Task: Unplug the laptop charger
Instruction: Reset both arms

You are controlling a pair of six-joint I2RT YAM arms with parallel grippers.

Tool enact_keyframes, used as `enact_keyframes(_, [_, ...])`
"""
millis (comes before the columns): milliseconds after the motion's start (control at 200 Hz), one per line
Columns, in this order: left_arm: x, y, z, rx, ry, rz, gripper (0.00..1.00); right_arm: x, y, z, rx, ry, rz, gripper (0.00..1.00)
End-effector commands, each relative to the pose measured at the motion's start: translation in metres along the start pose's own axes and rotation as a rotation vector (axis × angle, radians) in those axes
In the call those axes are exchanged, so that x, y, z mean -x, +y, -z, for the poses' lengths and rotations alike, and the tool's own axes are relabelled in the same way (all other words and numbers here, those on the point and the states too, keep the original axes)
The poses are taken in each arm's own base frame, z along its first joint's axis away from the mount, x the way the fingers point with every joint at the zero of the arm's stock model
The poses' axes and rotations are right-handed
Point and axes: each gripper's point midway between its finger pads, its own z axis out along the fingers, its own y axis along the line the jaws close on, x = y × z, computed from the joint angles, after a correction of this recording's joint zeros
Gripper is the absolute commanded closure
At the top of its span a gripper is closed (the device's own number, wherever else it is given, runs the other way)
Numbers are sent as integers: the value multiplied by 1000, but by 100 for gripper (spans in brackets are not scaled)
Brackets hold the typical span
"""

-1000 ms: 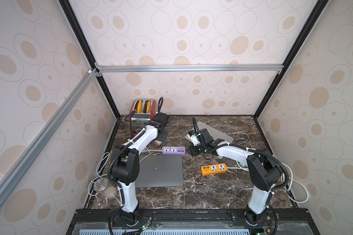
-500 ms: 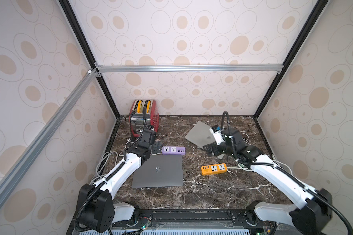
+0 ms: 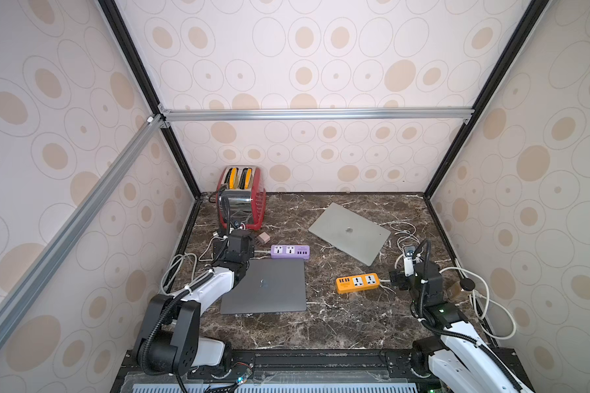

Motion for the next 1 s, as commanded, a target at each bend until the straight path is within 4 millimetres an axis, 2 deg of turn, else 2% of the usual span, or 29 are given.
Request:
enact_keyframes(0, [7,6,-9,22,-66,-27,1,2,-30,-7,-140,-55,-13,0])
enact_keyframes(75, [-12,5,-16,15,-84,-5,1,-11,-37,-12,-137,-52,-75,0])
enact_keyframes(170, [-9,4,-12,-14,-149,-24,1,-22,-37,-20,-100,-71,-160,0])
enact_keyframes(270, [-17,11,-12,-23,-236,25,1,-15,-28,-32,-41,-142,-175,0])
enact_keyframes(320, [-19,19,-12,-8,-258,76,1,-11,-21,-43,-6,-145,-155,0])
enact_keyframes(436, [-29,15,-24,-48,-234,89,1,3,0,-73,105,-150,-79,0])
enact_keyframes(486, [-26,17,-29,-59,-222,105,1,11,0,-85,107,-175,-104,0])
enact_keyframes(541, [-30,17,-32,-63,-184,101,1,12,4,-101,132,-157,-118,0])
enact_keyframes(621, [-28,19,-31,-55,-198,107,1,-3,23,-121,207,-97,-85,0])
enact_keyframes(641, [-29,19,-31,-59,-192,106,1,-1,23,-125,199,-118,-88,0])
enact_keyframes(681, [-29,19,-32,-56,-195,107,1,0,20,-126,185,-112,-96,0])
enact_keyframes(721, [-29,19,-31,-55,-198,107,1,-8,17,-127,178,-32,-107,0])
enact_keyframes(781, [-29,19,-32,-55,-194,108,1,-2,12,-131,142,-87,-123,0])
enact_keyframes(841, [-29,19,-32,-56,-191,107,1,-9,11,-130,141,-20,-124,0])
enact_keyframes(916, [-29,19,-32,-55,-192,108,1,-6,10,-130,129,-66,-124,0])
enact_keyframes(991, [-29,19,-32,-56,-190,107,1,-9,11,-130,138,-26,-124,0])
